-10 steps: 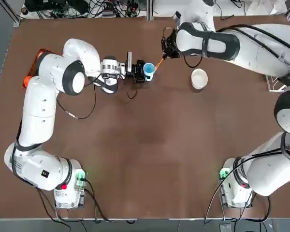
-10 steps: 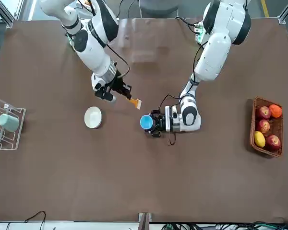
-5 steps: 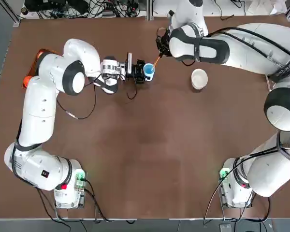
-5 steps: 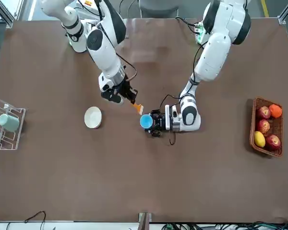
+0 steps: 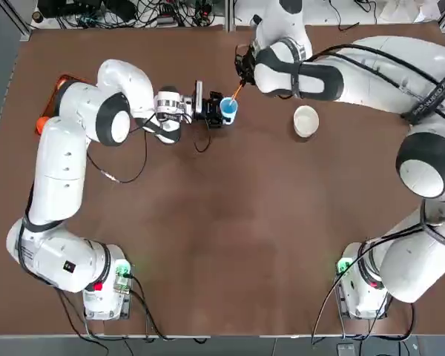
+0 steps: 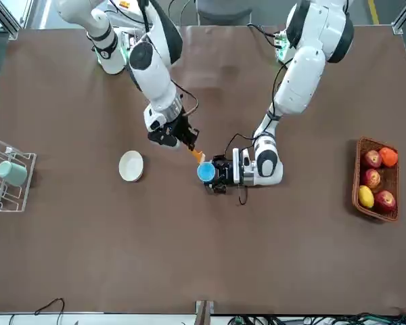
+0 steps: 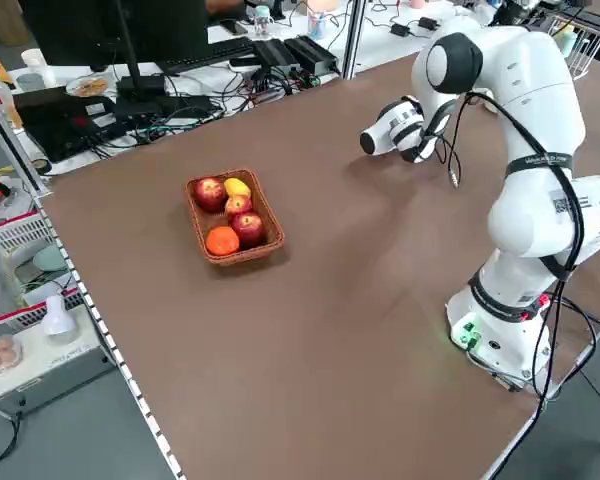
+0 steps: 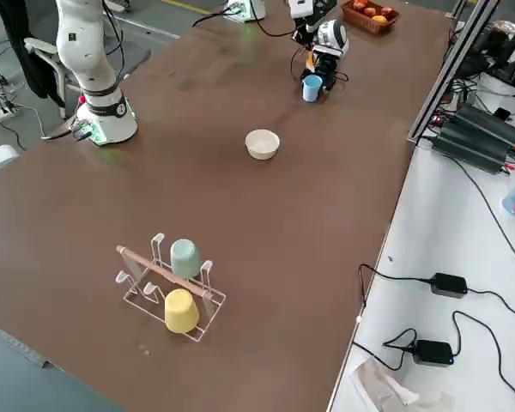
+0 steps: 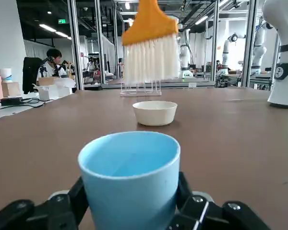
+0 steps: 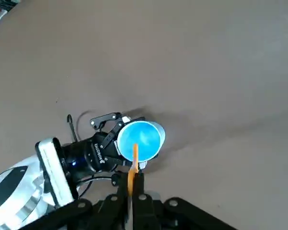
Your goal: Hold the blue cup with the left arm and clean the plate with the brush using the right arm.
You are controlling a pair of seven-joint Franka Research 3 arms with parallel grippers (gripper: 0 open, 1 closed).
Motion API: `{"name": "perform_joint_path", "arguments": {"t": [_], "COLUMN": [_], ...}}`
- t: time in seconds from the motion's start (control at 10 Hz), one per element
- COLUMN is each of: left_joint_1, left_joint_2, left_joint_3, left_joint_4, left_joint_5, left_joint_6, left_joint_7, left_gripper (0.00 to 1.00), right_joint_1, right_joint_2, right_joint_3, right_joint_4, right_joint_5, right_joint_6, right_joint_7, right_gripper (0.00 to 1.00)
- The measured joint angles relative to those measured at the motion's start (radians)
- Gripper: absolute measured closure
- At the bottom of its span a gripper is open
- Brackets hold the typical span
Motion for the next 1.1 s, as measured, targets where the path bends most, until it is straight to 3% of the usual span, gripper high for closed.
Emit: {"name": "perform_joint_path", "arguments": {"t": [0.4,1.1], "left_joint_1": [0.000,0.000], "left_joint_2": [0.000,0.000], "left_joint_3": [0.000,0.000], "left_joint_4": [0.000,-0.001], "left_joint_5": [0.000,0.000], "left_joint_6": [0.000,0.000], "left_joint_7": [0.000,0.000], "left_gripper": [0.27,0.27], "right_joint_1": [0.018,0.030], "right_joint_2": [0.032,0.074], "right_joint_3": [0.000,0.000], "right_joint_4": [0.035,0.050], "right_joint_5": [-0.139,-0.145], "right_joint_6": [0.003,0.007], "right_joint_7": [0.124,0.134], "right_gripper": [0.95,0.95]}}
